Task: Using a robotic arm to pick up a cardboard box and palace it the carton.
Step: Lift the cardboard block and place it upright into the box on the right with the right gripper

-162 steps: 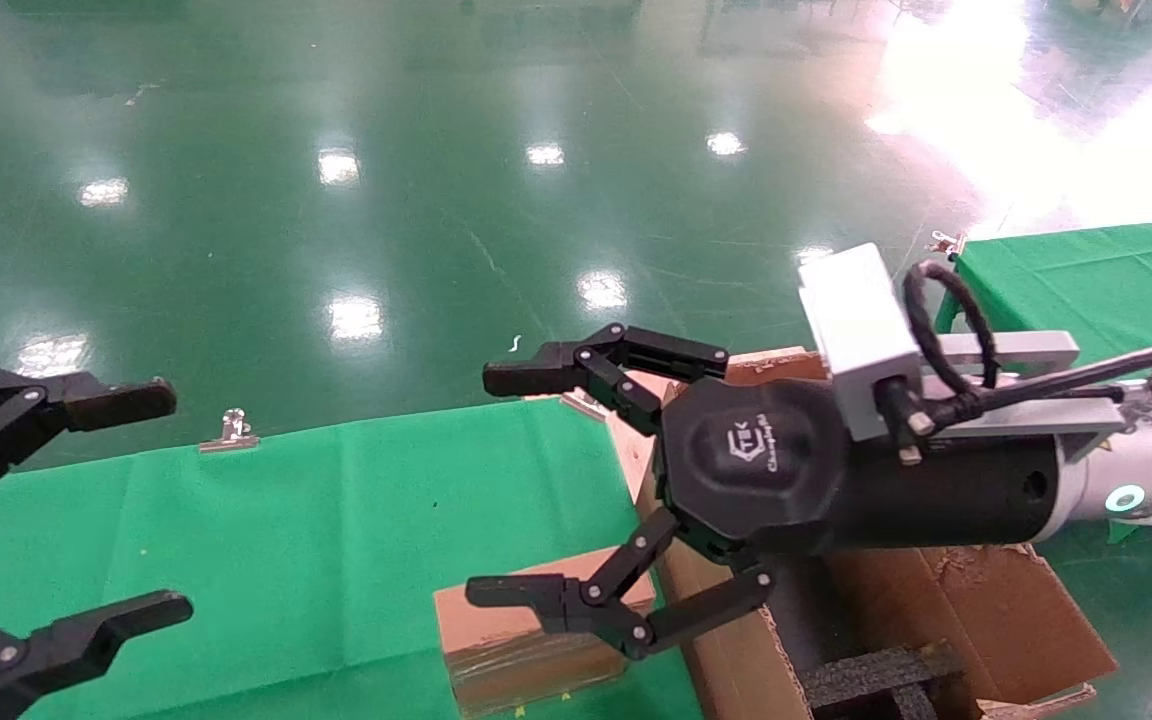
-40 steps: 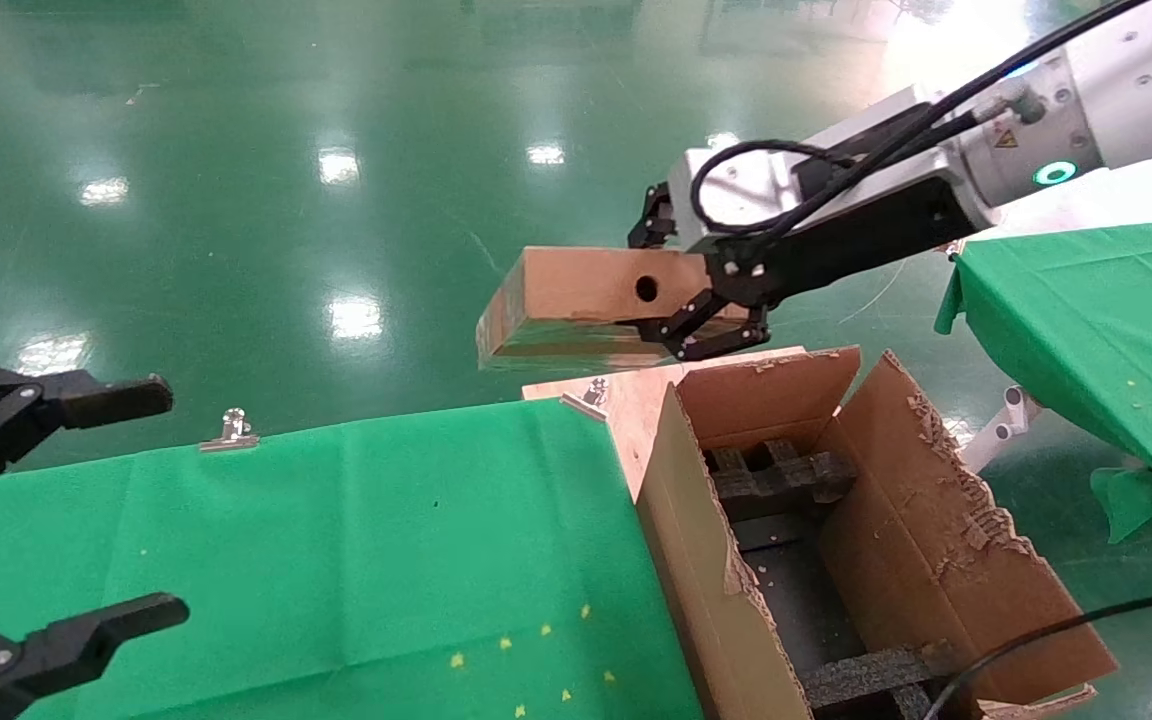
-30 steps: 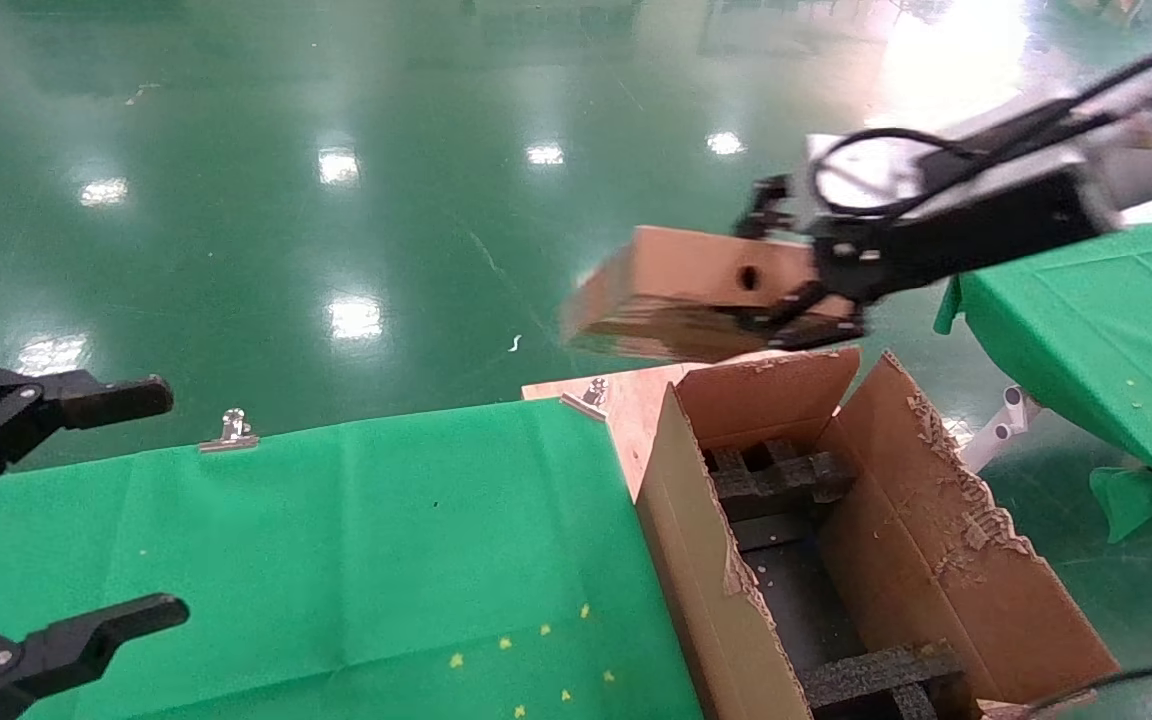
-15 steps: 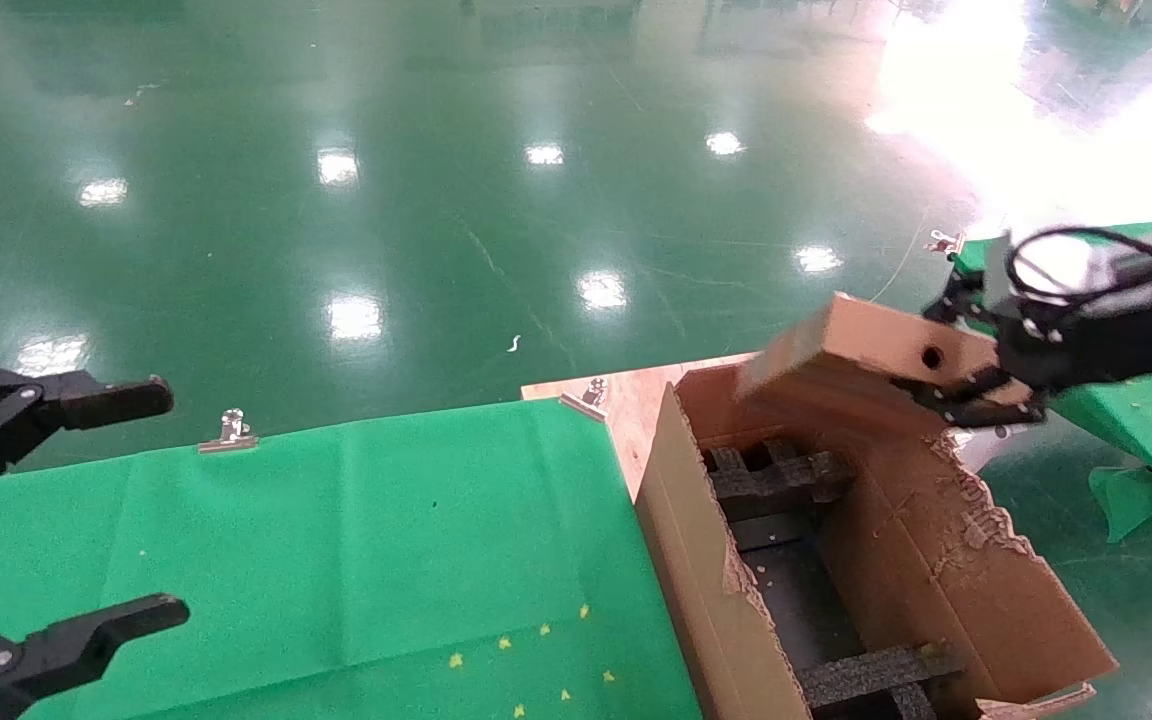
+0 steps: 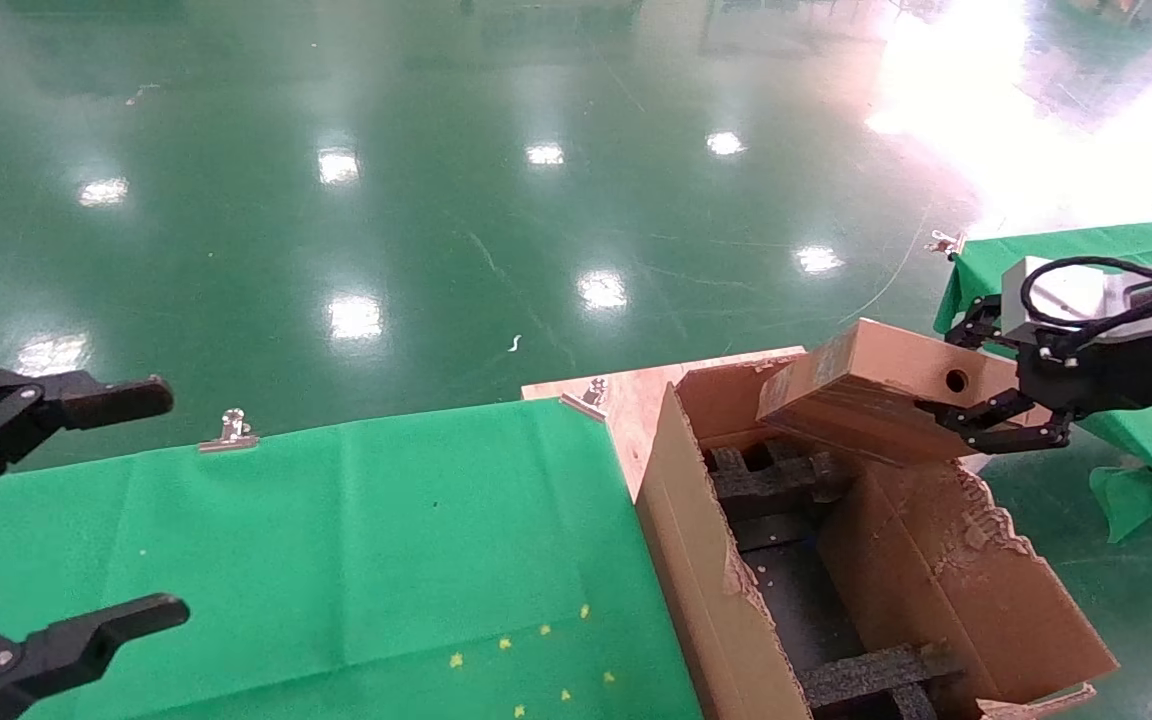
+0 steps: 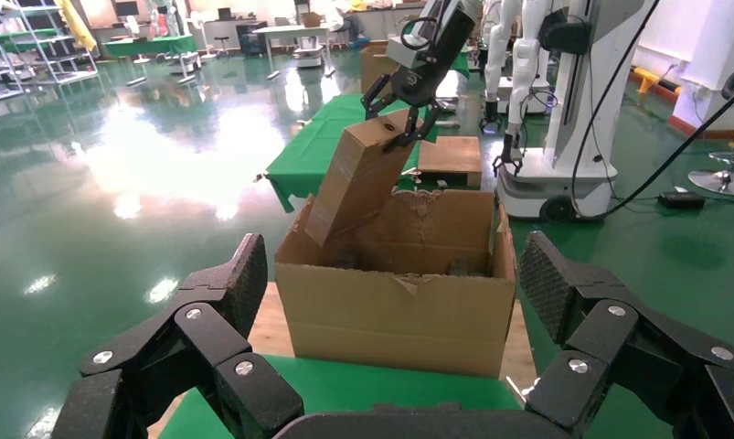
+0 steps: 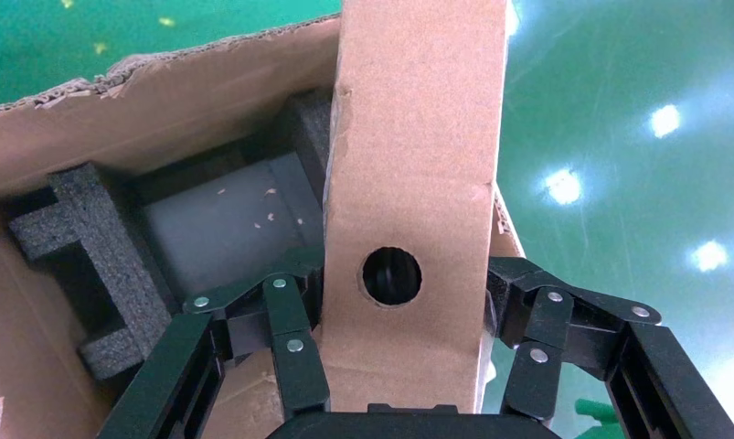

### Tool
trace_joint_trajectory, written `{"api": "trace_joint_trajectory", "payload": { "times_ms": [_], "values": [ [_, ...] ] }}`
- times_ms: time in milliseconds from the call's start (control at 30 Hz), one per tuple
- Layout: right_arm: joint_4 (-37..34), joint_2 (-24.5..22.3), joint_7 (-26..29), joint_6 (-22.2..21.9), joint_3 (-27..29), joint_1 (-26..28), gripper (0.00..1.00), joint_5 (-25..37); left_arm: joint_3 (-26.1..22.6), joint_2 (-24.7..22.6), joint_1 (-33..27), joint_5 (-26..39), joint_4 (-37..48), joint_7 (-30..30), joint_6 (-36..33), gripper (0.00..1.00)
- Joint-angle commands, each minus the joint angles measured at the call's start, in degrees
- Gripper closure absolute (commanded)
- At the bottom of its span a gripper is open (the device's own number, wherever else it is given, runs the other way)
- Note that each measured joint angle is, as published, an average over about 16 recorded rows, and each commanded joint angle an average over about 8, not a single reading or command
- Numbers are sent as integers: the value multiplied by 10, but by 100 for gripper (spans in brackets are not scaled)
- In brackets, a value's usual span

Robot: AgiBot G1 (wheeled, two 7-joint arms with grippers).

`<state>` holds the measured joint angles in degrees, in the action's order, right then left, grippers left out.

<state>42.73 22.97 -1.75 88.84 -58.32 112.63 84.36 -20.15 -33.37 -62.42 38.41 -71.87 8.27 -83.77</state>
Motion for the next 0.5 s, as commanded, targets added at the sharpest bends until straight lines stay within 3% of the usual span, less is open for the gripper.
{"api": "trace_joint_trajectory", "payload": {
  "times_ms": [33,267,500],
  "values": [
    [0,2,-1,0,1,0,100,-1,0,0,0,0,0,0,0,0],
    [-34,1,104,-15,-5,-30,100,-22,0,0,0,0,0,0,0,0],
    [-23,-17,252,-56,-18,-56,100,-2,0,0,0,0,0,0,0,0]
  ]
}}
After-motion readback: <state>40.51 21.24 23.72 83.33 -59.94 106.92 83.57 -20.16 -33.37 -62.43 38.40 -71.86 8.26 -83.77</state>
